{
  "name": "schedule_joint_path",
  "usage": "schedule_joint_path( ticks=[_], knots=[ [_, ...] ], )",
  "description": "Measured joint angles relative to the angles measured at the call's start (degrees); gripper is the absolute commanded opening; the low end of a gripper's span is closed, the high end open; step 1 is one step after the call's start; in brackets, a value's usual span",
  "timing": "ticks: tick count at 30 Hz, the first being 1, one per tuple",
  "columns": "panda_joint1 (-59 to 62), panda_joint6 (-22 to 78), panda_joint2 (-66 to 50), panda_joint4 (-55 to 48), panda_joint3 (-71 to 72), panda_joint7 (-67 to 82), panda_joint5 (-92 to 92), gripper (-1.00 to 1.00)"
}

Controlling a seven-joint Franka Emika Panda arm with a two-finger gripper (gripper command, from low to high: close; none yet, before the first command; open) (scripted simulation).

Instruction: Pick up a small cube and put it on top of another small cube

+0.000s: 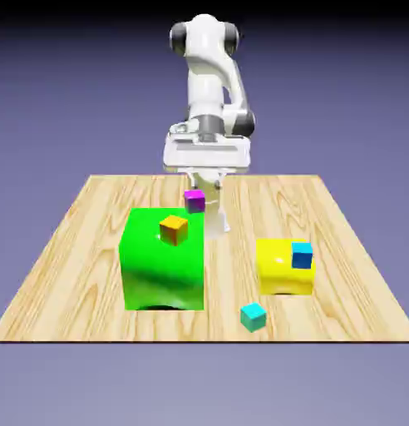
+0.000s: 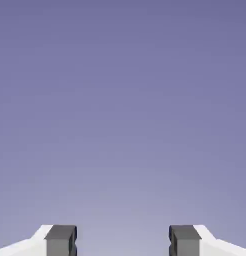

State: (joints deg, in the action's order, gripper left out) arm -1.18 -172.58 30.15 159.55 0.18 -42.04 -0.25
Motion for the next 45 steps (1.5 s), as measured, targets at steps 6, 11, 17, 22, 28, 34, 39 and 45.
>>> schedule_joint_path(
  ticks=[6, 11, 17, 22, 28, 34, 39, 45],
  knots=[
    [-2.5, 7.1, -12.5, -7.2, 0.9, 2.1, -1.2, 0.0],
    [-4.5, 13.0, -22.8, -13.2, 1.7, 3.8, -2.3, 0.0],
    [-7.1, 20.1, -35.3, -20.4, 2.6, 5.8, -3.5, 0.0],
    [-9.1, 26.0, -45.7, -26.5, 3.4, 7.5, -4.5, 0.0],
    [-10.3, 24.7, -54.2, -29.4, 3.1, 7.8, -5.6, 0.0],
    [-10.6, 21.8, -57.4, -29.6, 2.7, 7.5, -6.1, -1.0],
    [-8.5, 31.3, -47.0, -28.8, 3.1, 7.0, -4.5, -1.0],
    [-2.1, 42.7, -34.6, -27.7, 0.8, 1.3, -2.9, -1.0]
  ],
)
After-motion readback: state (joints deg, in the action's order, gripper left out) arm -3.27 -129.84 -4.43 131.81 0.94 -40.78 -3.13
